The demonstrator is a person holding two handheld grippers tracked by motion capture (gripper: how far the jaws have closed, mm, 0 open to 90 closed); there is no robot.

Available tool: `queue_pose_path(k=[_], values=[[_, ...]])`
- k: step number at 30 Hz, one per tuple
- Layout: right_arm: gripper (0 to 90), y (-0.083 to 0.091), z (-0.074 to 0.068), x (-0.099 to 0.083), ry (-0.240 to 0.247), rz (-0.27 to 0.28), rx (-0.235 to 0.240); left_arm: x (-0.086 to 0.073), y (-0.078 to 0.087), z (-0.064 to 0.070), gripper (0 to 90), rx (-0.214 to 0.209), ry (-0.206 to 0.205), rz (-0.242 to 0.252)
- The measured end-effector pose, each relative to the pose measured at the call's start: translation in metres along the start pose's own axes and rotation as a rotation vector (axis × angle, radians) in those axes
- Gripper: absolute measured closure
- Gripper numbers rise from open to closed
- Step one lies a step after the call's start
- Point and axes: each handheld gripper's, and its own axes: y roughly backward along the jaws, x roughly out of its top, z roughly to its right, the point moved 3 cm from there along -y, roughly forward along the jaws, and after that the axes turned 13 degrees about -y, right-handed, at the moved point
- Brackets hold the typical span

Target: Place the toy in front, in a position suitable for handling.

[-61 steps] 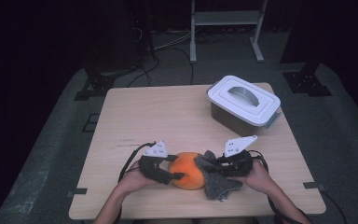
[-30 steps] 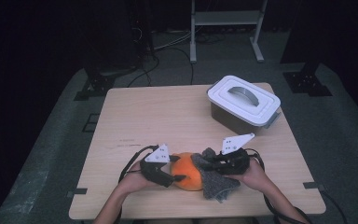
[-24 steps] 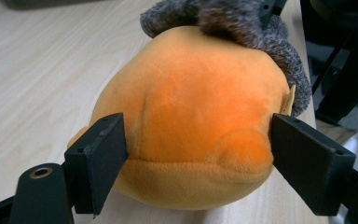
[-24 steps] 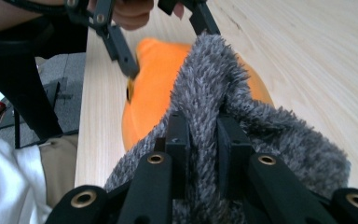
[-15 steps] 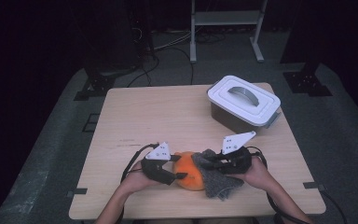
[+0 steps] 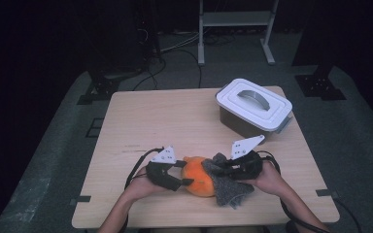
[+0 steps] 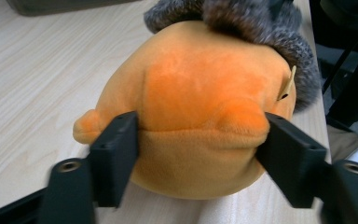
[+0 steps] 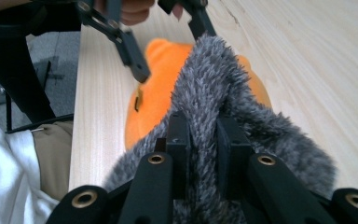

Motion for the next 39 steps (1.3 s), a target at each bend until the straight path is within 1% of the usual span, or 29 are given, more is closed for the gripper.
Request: queue_pose_path(k=[1,2,4,5,7,9,11,15,18,20,23,24,27,29,31,32,33,34,35,36,37,38,39], values=[[76.7,0.001,-0.002,0.003,0.013,0.004,0.003,0.002,0.0,0.001,35.9,0.011,-0.009,0.008],[76.7,0.001,-0.005,0.007,0.018,0.01,0.01,0.004,0.0,0.002,37.4,0.018,-0.027,0.008],[76.7,-0.001,-0.011,0.015,0.045,0.011,0.015,0.009,0.0,0.005,39.1,0.031,-0.052,0.022],[76.6,-0.003,-0.013,0.018,0.055,0.007,0.018,0.011,0.0,0.007,39.7,0.037,-0.069,0.022],[76.6,-0.011,-0.016,0.022,0.075,-0.006,0.02,0.012,-0.001,0.008,40.0,0.044,-0.08,0.01],[76.7,-0.016,-0.015,0.021,0.076,-0.015,0.017,0.007,-0.001,0.006,40.2,0.042,-0.067,0.006],[76.6,-0.017,-0.01,0.017,0.061,-0.016,0.017,0.004,0.0,0.005,40.2,0.038,-0.056,0.004],[76.6,-0.011,-0.002,0.007,0.017,0.002,0.017,0.004,0.0,0.004,40.0,0.037,-0.055,0.004],[76.6,-0.006,0.002,-0.001,-0.012,0.017,0.012,0.005,0.0,0.004,39.8,0.037,-0.054,0.006],[76.6,-0.004,0.004,-0.005,-0.021,0.025,0.012,0.005,-0.001,0.005,40.2,0.037,-0.059,0.006],[76.6,0.0,0.001,-0.008,-0.02,0.041,-0.001,0.005,-0.001,0.005,40.3,0.038,-0.049,0.004],[76.6,0.001,-0.002,-0.009,-0.009,0.044,-0.009,0.004,-0.001,0.004,40.3,0.041,-0.045,0.004],[76.6,0.003,-0.017,-0.005,0.026,0.071,0.0,0.004,0.0,0.003,39.7,0.046,-0.036,0.004],[76.6,0.0,-0.022,-0.005,0.057,0.057,-0.004,0.005,0.0,0.003,37.5,0.043,-0.036,0.012],[76.7,-0.004,-0.021,-0.01,0.063,0.036,-0.009,0.006,0.001,0.004,32.0,0.044,-0.044,0.022],[76.9,-0.005,-0.019,-0.012,0.057,0.033,-0.01,0.007,0.001,0.004,27.6,0.048,-0.045,0.038],[76.9,-0.004,-0.015,-0.015,0.049,0.043,-0.01,0.008,0.0,0.005,22.8,0.046,-0.053,0.047],[76.9,-0.001,-0.012,-0.016,0.034,0.05,-0.018,0.009,-0.001,0.005,18.8,0.042,-0.063,0.047],[76.9,0.001,-0.009,-0.016,0.032,0.056,-0.025,0.01,-0.004,0.006,16.9,0.029,-0.074,0.055],[76.9,0.003,-0.006,-0.018,0.02,0.061,-0.027,0.011,-0.007,0.006,14.9,0.022,-0.085,0.062],[76.9,0.005,-0.002,-0.019,0.009,0.065,-0.024,0.013,-0.012,0.006,12.0,0.025,-0.099,0.063],[76.9,0.007,0.0,-0.02,-0.003,0.069,-0.019,0.014,-0.016,0.006,10.8,0.035,-0.112,0.057],[76.9,0.007,0.003,-0.022,-0.011,0.073,-0.015,0.015,-0.019,0.006,11.1,0.046,-0.115,0.053]])
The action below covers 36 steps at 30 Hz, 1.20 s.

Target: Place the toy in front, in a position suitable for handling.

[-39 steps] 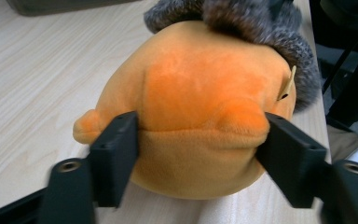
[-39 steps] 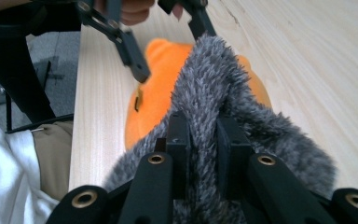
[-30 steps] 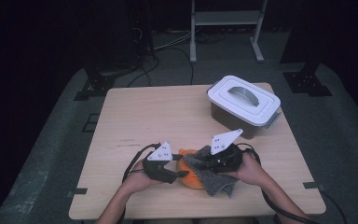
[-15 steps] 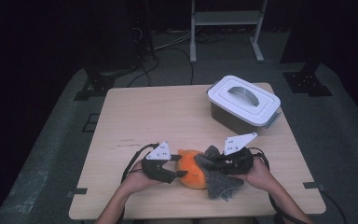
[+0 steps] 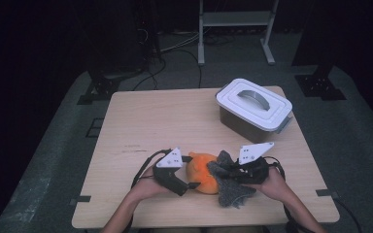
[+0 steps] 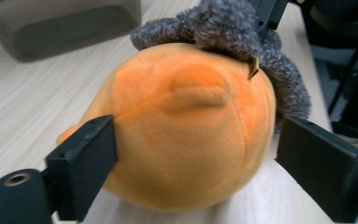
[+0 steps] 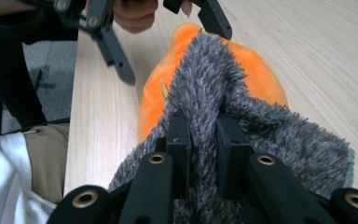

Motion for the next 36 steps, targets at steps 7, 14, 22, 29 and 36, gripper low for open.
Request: queue_pose_path(k=[7,14,22,29,36], values=[[76.9,0.006,0.012,0.003,-0.045,0.043,-0.044,0.008,-0.001,-0.004,42.8,0.103,0.075,-0.027],[76.9,0.011,-0.009,0.034,0.003,0.099,-0.05,0.017,0.005,-0.001,46.5,0.139,0.143,-0.034],[77.0,-0.005,-0.005,0.017,-0.01,0.058,-0.055,0.015,0.007,0.004,35.3,0.097,0.097,-0.006],[77.1,0.015,0.007,-0.004,-0.024,0.048,-0.051,0.012,0.005,-0.009,18.6,0.066,0.059,0.09],[77.0,0.021,0.016,-0.016,-0.057,0.046,-0.044,0.005,-0.011,-0.022,17.9,-0.036,0.147,0.155]])
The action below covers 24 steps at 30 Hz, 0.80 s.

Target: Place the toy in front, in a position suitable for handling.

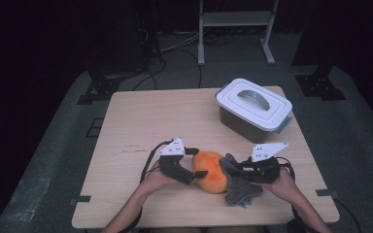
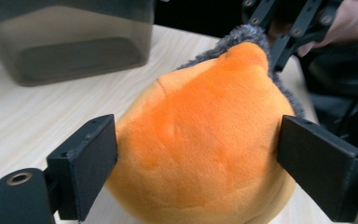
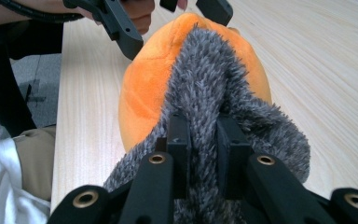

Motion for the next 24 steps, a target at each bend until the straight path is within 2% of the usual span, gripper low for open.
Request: queue_pose_path(k=[4,7,11,14,17,21,24], values=[[77.1,-0.002,0.002,0.005,-0.022,0.012,-0.009,0.006,0.001,0.006,43.1,0.075,-0.01,-0.055],[77.3,-0.002,0.0,0.015,-0.032,0.046,-0.004,0.01,0.006,0.007,46.9,0.101,0.023,-0.064],[77.3,-0.003,-0.006,0.031,-0.025,0.09,0.004,0.015,0.01,0.01,47.5,0.137,0.022,-0.086],[77.2,-0.006,-0.015,0.041,0.001,0.097,-0.012,0.016,0.012,0.012,46.9,0.152,0.013,-0.099],[77.3,-0.011,-0.015,0.036,0.004,0.079,-0.021,0.009,0.012,0.013,42.8,0.14,0.008,-0.103],[77.7,-0.014,-0.009,0.018,-0.025,0.068,-0.016,0.007,0.014,0.012,27.5,0.13,-0.02,-0.085],[77.7,-0.012,-0.007,0.014,-0.024,0.054,-0.026,0.005,0.014,0.006,15.8,0.126,-0.015,-0.074]])
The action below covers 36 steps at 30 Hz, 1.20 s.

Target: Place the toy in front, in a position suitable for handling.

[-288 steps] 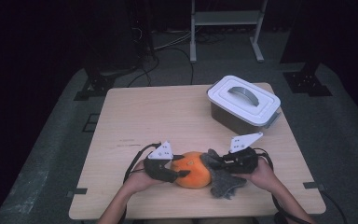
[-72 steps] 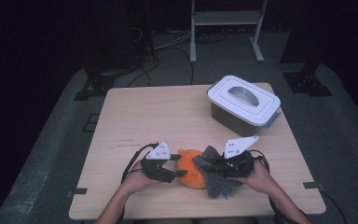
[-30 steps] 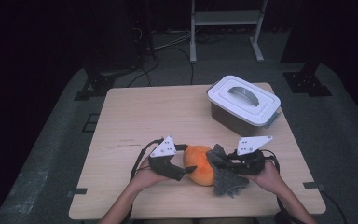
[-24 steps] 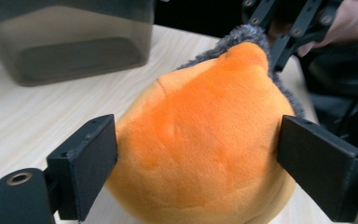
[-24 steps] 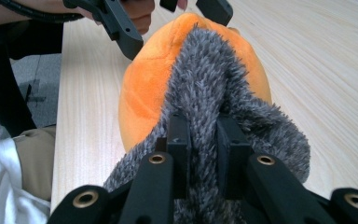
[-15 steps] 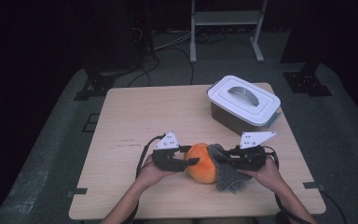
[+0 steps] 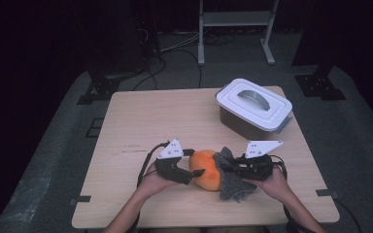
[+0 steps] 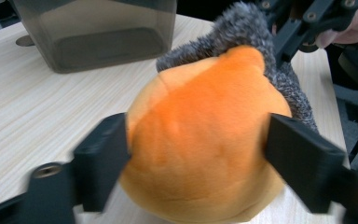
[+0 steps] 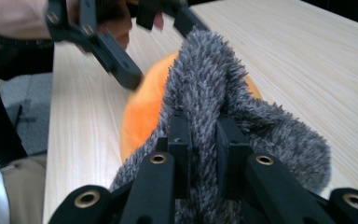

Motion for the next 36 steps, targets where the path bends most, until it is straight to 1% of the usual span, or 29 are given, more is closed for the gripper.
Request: queue_pose_path(k=[2,4,6,7,8,9,10,11,12,13,15,16,17,20,21,22,23,25,27,28,29,31,32,34,35,36], values=[[77.7,0.001,0.002,-0.002,-0.001,-0.006,0.0,-0.003,-0.003,-0.004,11.3,-0.02,0.016,-0.001],[77.7,0.002,0.003,-0.007,-0.004,-0.02,0.0,-0.008,-0.005,-0.008,9.3,-0.049,0.031,0.017],[77.7,0.003,0.006,-0.011,-0.013,-0.026,0.003,-0.013,-0.01,-0.012,5.6,-0.088,0.064,0.02],[77.7,0.003,0.007,-0.012,-0.016,-0.027,0.004,-0.016,-0.012,-0.014,4.5,-0.117,0.092,0.021],[77.7,0.003,0.008,-0.012,-0.016,-0.028,0.006,-0.018,-0.014,-0.016,4.6,-0.138,0.112,0.023],[77.7,0.003,0.008,-0.013,-0.018,-0.029,0.008,-0.02,-0.017,-0.017,5.2,-0.172,0.132,0.032],[77.7,0.003,0.008,-0.012,-0.019,-0.028,0.01,-0.021,-0.017,-0.017,9.0,-0.184,0.135,0.039],[77.7,0.002,0.008,-0.012,-0.017,-0.028,0.008,-0.02,-0.016,-0.015,13.3,-0.181,0.135,0.042],[77.7,0.002,0.008,-0.011,-0.018,-0.026,0.007,-0.019,-0.015,-0.015,19.2,-0.172,0.134,0.038],[77.7,0.001,0.008,-0.01,-0.024,-0.024,0.008,-0.017,-0.013,-0.013,23.5,-0.154,0.126,0.03],[77.7,0.0,0.01,-0.007,-0.038,-0.012,0.008,-0.011,-0.008,-0.007,29.4,-0.12,0.123,0.003],[77.7,0.0,0.011,-0.004,-0.038,-0.004,0.009,-0.009,-0.006,-0.006,30.7,-0.103,0.121,-0.007],[77.7,-0.001,0.011,-0.001,-0.037,-0.001,0.007,-0.005,-0.002,-0.004,31.8,-0.069,0.117,-0.015],[77.7,-0.007,0.012,0.007,-0.033,0.012,0.0,0.003,0.012,-0.002,34.2,0.012,0.107,-0.038],[77.8,-0.011,0.013,0.008,-0.037,0.013,0.005,0.004,0.015,-0.002,34.2,0.039,0.107,-0.052],[77.8,-0.015,0.013,0.009,-0.04,0.01,0.013,0.004,0.017,-0.001,34.2,0.069,0.1,-0.08],[77.7,-0.019,0.014,0.009,-0.043,0.002,0.019,0.003,0.018,-0.001,34.1,0.087,0.102,-0.099],[77.8,-0.022,0.016,0.01,-0.055,0.002,0.033,-0.001,0.02,-0.001,34.0,0.105,0.143,-0.093],[78.0,-0.015,0.014,0.016,-0.058,0.032,0.044,-0.002,0.019,-0.001,33.5,0.118,0.164,-0.086],[78.0,-0.008,0.011,0.023,-0.06,0.071,0.064,-0.002,0.018,-0.001,33.1,0.122,0.167,-0.084],[78.0,-0.003,0.008,0.028,-0.055,0.087,0.073,0.0,0.017,0.0,33.0,0.126,0.164,-0.086],[78.0,0.003,-0.003,0.041,-0.019,0.114,0.084,0.004,0.013,0.003,32.1,0.134,0.155,-0.083],[78.0,0.002,-0.009,0.046,0.008,0.114,0.082,0.005,0.012,0.004,31.2,0.132,0.146,-0.086],[78.0,-0.004,-0.016,0.052,0.048,0.08,0.056,0.008,0.01,0.006,29.3,0.126,0.134,-0.079],[78.0,-0.01,-0.016,0.051,0.061,0.049,0.039,0.007,0.01,0.006,27.5,0.122,0.13,-0.078],[78.0,-0.015,-0.014,0.049,0.067,0.029,0.025,0.006,0.01,0.006,25.5,0.116,0.126,-0.079]])
